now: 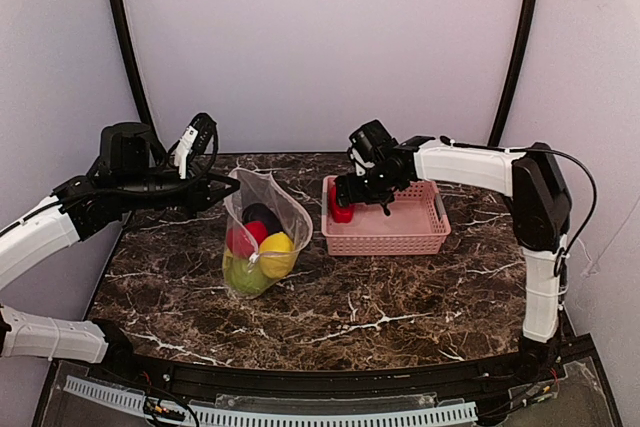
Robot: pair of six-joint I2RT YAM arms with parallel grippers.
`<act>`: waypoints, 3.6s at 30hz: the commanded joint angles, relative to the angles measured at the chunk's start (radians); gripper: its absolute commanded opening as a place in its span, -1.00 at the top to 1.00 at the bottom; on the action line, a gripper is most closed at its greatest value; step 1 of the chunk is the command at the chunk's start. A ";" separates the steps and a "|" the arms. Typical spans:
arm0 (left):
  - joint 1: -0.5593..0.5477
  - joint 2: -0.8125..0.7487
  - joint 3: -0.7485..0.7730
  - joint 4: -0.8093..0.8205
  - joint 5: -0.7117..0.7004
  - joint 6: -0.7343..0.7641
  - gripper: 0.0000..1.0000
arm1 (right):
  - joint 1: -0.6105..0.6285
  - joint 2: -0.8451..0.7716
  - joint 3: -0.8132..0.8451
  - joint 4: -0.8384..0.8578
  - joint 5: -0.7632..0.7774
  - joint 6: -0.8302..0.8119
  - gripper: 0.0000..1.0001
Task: Place the food in the zip-top bag and seal the zipper
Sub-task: Pick up the fake fruit from the bin, then place the fake fruit in the zipper food storage bag.
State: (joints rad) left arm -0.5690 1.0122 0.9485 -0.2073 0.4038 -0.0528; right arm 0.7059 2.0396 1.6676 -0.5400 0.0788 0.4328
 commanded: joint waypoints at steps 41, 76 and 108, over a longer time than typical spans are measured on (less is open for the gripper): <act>0.006 -0.012 -0.008 0.032 0.012 -0.010 0.99 | 0.004 0.279 0.285 -0.109 0.115 -0.002 -0.36; 0.006 -0.015 -0.007 0.029 -0.001 -0.004 0.99 | 0.026 -0.017 0.040 0.029 0.147 -0.027 -0.11; 0.006 0.003 -0.008 0.027 0.003 -0.001 0.99 | 0.370 -0.522 -0.172 0.180 -0.555 -0.211 -0.13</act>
State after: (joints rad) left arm -0.5690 1.0153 0.9485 -0.2073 0.4034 -0.0563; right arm 1.0466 1.4479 1.4231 -0.3454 -0.3832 0.2211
